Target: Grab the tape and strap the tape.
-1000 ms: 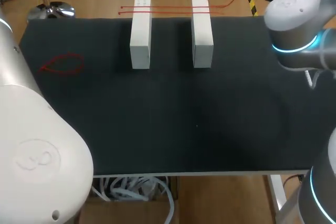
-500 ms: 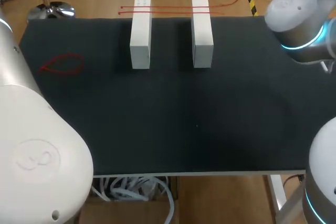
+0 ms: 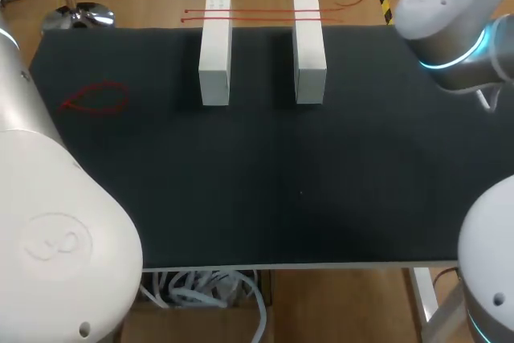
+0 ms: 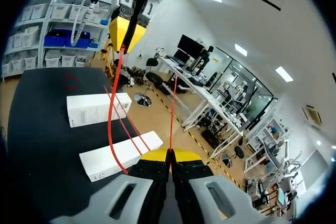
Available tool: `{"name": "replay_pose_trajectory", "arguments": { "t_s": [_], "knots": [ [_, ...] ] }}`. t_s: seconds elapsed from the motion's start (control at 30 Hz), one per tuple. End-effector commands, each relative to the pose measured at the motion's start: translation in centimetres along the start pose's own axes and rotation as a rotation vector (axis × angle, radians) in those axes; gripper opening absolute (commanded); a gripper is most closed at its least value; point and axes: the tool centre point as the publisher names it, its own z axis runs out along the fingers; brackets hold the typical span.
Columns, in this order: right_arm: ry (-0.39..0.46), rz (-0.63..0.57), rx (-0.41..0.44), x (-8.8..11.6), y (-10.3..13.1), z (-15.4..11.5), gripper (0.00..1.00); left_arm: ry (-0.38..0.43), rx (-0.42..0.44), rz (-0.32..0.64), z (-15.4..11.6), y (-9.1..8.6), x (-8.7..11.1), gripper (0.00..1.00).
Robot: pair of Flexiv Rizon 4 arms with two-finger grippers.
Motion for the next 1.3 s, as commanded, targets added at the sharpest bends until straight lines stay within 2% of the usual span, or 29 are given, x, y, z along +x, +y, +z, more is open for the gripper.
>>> {"name": "replay_pose_trajectory", "arguments": {
  "t_s": [0.03, 0.27, 0.5, 0.63, 0.7, 0.83, 0.97, 1.17, 1.3],
  "knots": [
    [-0.025, -0.142, 0.148, -0.4, 1.0, 0.2, 0.0, 0.003, -0.005, -0.001, -0.1, 0.0, 0.0, 0.0],
    [-0.057, -0.373, 0.198, -1.2, 2.1, 0.4, 0.0, 0.003, -0.005, -0.001, -0.1, 0.0, 0.0, 0.0],
    [-0.148, -0.573, 0.277, -1.6, 3.2, 0.3, 0.0, 0.003, -0.005, -0.001, -0.1, 0.0, 0.0, 0.0],
    [-0.222, -0.604, 0.327, -1.9, 3.7, 0.2, 0.0, 0.003, -0.005, -0.001, -0.1, 0.0, 0.0, 0.0],
    [-0.255, -0.59, 0.324, -1.9, 3.8, 0.2, 0.0, 0.003, -0.005, -0.001, -0.1, 0.0, 0.0, 0.0],
    [-0.289, -0.589, 0.397, -1.7, 3.7, 0.2, 0.0, 0.003, -0.005, -0.001, -0.1, 0.0, 0.0, 0.0],
    [-0.335, -0.593, 0.432, -1.5, 3.4, 0.1, 0.0, 0.003, -0.005, -0.001, -0.1, 0.0, 0.0, 0.0],
    [-0.398, -0.616, 0.478, -1.5, 3.9, 0.1, 0.0, 0.003, -0.005, -0.001, -0.1, 0.0, 0.0, 0.0],
    [-0.425, -0.598, 0.466, -1.5, 4.4, 0.3, 0.0, 0.003, -0.005, -0.001, -0.1, 0.0, 0.0, 0.0]
  ]
}}
